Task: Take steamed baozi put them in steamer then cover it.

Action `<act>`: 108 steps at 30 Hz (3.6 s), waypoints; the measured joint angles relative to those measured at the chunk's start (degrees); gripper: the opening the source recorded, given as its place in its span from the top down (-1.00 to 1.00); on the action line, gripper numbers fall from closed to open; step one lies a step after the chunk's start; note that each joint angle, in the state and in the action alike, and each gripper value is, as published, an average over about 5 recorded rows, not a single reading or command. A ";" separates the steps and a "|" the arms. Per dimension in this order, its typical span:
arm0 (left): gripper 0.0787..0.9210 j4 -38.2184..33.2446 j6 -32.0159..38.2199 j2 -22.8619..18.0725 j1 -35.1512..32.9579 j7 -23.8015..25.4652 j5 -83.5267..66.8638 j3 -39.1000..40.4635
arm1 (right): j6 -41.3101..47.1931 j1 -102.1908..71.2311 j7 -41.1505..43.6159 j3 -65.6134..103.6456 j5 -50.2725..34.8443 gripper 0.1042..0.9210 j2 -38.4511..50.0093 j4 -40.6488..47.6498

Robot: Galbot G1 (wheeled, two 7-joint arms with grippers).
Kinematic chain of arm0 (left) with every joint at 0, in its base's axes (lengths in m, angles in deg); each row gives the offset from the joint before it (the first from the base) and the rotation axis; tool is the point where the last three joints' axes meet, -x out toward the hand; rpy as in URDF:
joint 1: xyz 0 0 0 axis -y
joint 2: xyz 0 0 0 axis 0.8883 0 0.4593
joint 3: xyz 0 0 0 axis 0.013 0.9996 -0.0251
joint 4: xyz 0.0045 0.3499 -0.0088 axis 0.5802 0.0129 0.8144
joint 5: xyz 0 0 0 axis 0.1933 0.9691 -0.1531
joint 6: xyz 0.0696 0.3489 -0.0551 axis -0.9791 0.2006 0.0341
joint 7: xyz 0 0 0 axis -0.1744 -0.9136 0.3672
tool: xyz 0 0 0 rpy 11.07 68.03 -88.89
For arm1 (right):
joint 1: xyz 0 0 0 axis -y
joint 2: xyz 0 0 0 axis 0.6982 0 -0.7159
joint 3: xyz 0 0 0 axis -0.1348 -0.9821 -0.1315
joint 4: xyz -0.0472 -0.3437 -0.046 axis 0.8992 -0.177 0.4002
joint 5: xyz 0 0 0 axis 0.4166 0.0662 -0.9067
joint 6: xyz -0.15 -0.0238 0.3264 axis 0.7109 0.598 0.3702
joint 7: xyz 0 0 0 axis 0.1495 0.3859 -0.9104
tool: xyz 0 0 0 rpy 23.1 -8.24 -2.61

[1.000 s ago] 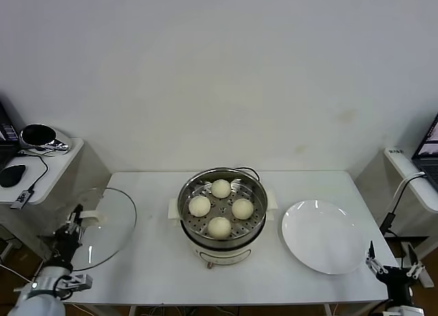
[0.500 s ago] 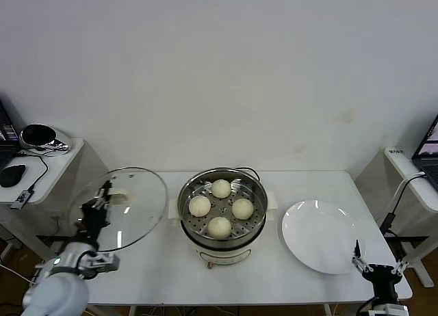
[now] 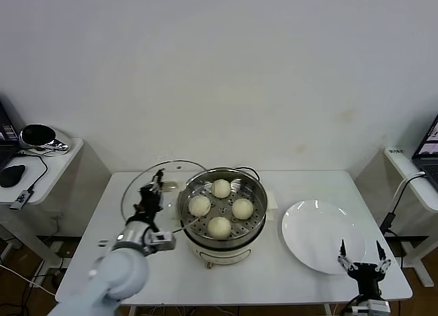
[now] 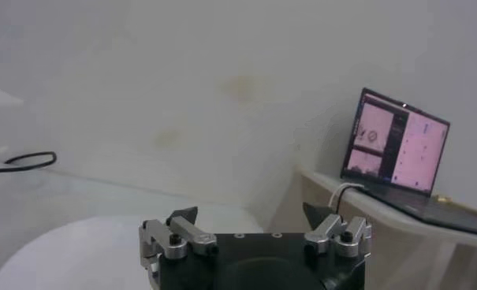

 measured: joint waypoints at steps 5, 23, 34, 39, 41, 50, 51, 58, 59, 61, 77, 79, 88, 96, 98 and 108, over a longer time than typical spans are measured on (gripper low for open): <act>0.85 2.45 -1.60 -3.52 4.14 2.14 3.51 4.97 | 0.01 0.22 -0.19 -0.61 1.44 -0.76 -0.30 0.30; 0.85 10.84 -3.25 -16.03 8.36 4.54 16.34 11.97 | -0.92 -0.12 -0.23 -0.96 2.89 -0.76 -0.57 1.25; 0.85 13.72 -3.12 -20.38 7.73 4.48 20.17 12.56 | -1.09 -0.15 -0.21 -1.23 3.20 -0.76 -0.61 1.36; 0.85 14.44 -2.93 -21.27 7.07 4.43 21.26 12.77 | -1.25 -0.15 -0.21 -1.62 3.26 -0.76 -0.62 1.39; 0.85 14.72 -2.85 -21.51 6.87 4.32 21.64 12.77 | -1.27 -0.13 -0.21 -1.81 3.27 -0.76 -0.63 1.40; 0.85 15.38 -2.68 -22.77 6.30 4.16 22.29 13.35 | -1.31 -0.15 -0.22 -1.91 3.29 -0.76 -0.62 1.39; 0.85 15.40 -2.67 -22.90 6.27 4.20 22.28 13.44 | -1.31 -0.15 -0.22 -1.90 3.29 -0.76 -0.62 1.39; 0.85 15.71 -2.63 -23.49 6.07 4.20 22.85 13.67 | -1.40 -0.22 -0.22 -1.88 3.32 -0.76 -0.62 1.43; 0.85 15.77 -2.59 -23.52 5.99 4.15 22.99 13.64 | -1.42 -0.24 -0.22 -1.87 3.32 -0.76 -0.62 1.44; 0.85 15.89 -2.47 -23.60 5.85 4.04 23.29 13.54 | -1.45 -0.26 -0.21 -1.85 3.33 -0.76 -0.62 1.44; 0.51 14.77 -1.32 -23.37 4.15 3.57 23.35 12.29 | -1.36 -0.42 -0.12 -1.98 3.38 -0.76 -0.49 1.37; 0.37 14.02 -1.11 -22.99 3.67 3.33 23.03 12.01 | -1.31 -0.46 -0.11 -1.99 3.33 -0.76 -0.40 1.35; -0.25 6.82 0.50 -19.38 -1.74 0.83 19.09 9.86 | -1.22 -1.10 0.07 -1.78 2.57 -0.76 0.68 1.29; -0.70 -3.99 4.75 -15.64 -12.47 -6.92 3.14 1.24 | -1.23 -1.15 0.61 -2.33 1.95 -0.76 1.91 1.57; -0.76 -5.86 7.45 -15.36 -16.27 -9.82 -3.78 -2.83 | -1.20 -1.29 0.70 -2.70 1.67 -0.76 2.42 1.77; -0.77 -10.63 21.37 -15.94 -34.46 -18.73 -40.94 -19.60 | 0.19 -3.20 1.54 -6.29 -1.53 -0.76 6.50 0.48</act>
